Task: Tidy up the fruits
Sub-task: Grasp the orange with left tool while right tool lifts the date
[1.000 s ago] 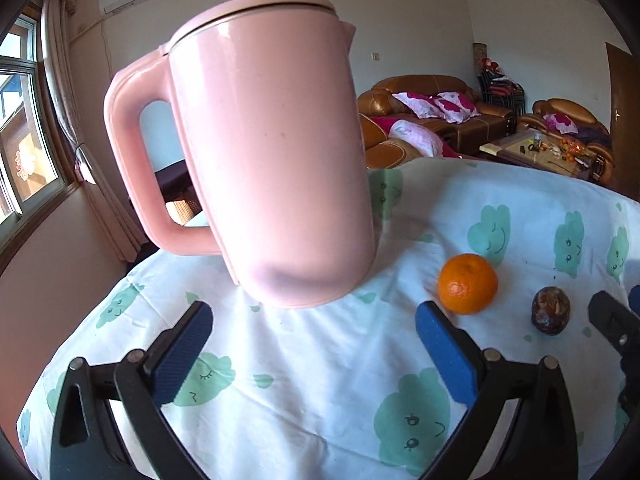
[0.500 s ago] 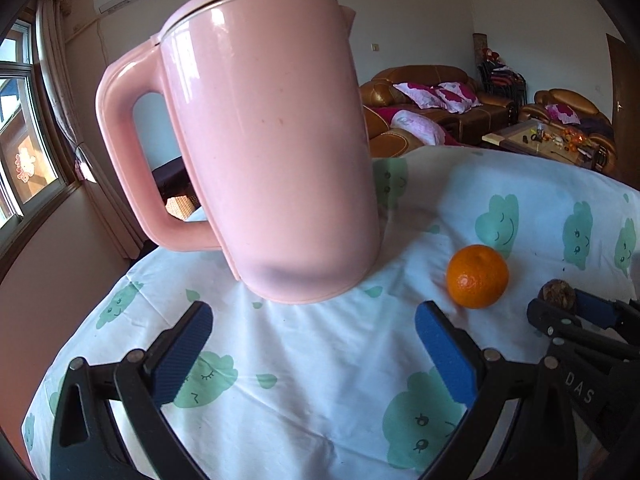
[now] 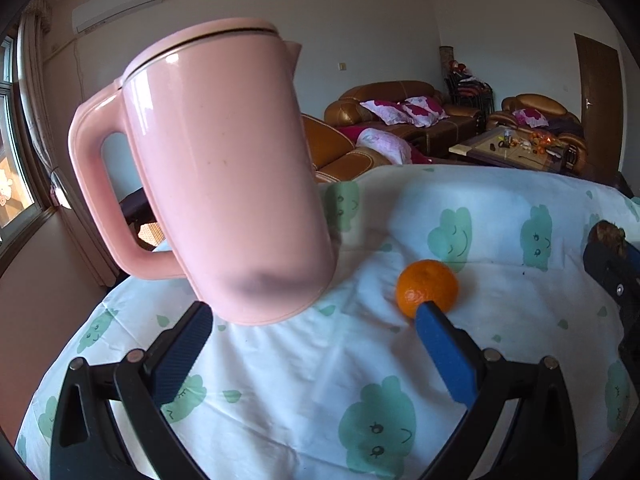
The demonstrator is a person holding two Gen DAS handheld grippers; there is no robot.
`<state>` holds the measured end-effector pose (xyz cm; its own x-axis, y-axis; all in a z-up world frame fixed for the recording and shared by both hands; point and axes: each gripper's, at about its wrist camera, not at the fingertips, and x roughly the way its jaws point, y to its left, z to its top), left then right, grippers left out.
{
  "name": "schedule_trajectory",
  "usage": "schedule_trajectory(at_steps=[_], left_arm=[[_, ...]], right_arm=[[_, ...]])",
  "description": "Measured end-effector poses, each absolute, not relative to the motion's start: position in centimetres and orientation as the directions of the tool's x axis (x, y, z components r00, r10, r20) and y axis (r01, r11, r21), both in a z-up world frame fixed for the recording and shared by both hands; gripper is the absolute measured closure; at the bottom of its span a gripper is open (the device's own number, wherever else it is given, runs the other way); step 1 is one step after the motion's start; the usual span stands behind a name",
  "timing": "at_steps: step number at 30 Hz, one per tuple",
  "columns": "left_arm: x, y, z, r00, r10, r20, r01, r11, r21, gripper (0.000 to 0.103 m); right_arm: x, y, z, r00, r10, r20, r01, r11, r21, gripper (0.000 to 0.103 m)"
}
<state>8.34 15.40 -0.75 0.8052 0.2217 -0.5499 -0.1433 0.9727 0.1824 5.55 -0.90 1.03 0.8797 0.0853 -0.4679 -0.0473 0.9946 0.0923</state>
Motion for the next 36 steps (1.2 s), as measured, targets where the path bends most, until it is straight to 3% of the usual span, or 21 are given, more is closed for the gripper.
schedule_trajectory(at_steps=[8,15,19,23,29,36], left_arm=[[13.7,11.4,-0.3,0.766,0.166,-0.621,-0.042,0.977,0.209,0.001],[17.8,10.6,-3.8,0.644,0.147,-0.751,-0.012,0.983,0.182,0.034],[17.9,10.2,-3.7,0.638,0.096,-0.764,0.026,0.989,0.146,0.053],[17.4,10.0,-3.2,0.656,0.098,-0.748,0.023,0.988,0.149,0.054],[15.0,11.0,-1.2,0.763,0.134,-0.633,-0.063,0.989,0.134,0.054],[12.5,12.3,-0.6,0.794,0.154,-0.588,-0.125,0.988,0.089,0.054]], right_arm=[[6.3,-2.1,0.5,0.859,0.119,-0.498,-0.044,0.986,0.161,0.061],[7.3,-2.8,-0.1,0.835,0.141,-0.531,-0.035,0.978,0.206,0.061],[7.7,-2.9,-0.3,0.823,0.149,-0.548,-0.034,0.976,0.214,0.061],[7.7,-2.8,-0.3,0.825,0.145,-0.546,-0.035,0.978,0.208,0.061],[7.4,-2.4,-0.3,0.837,0.129,-0.532,-0.033,0.982,0.188,0.061],[6.6,-1.6,0.1,0.861,0.11,-0.497,-0.047,0.99,0.136,0.061]])
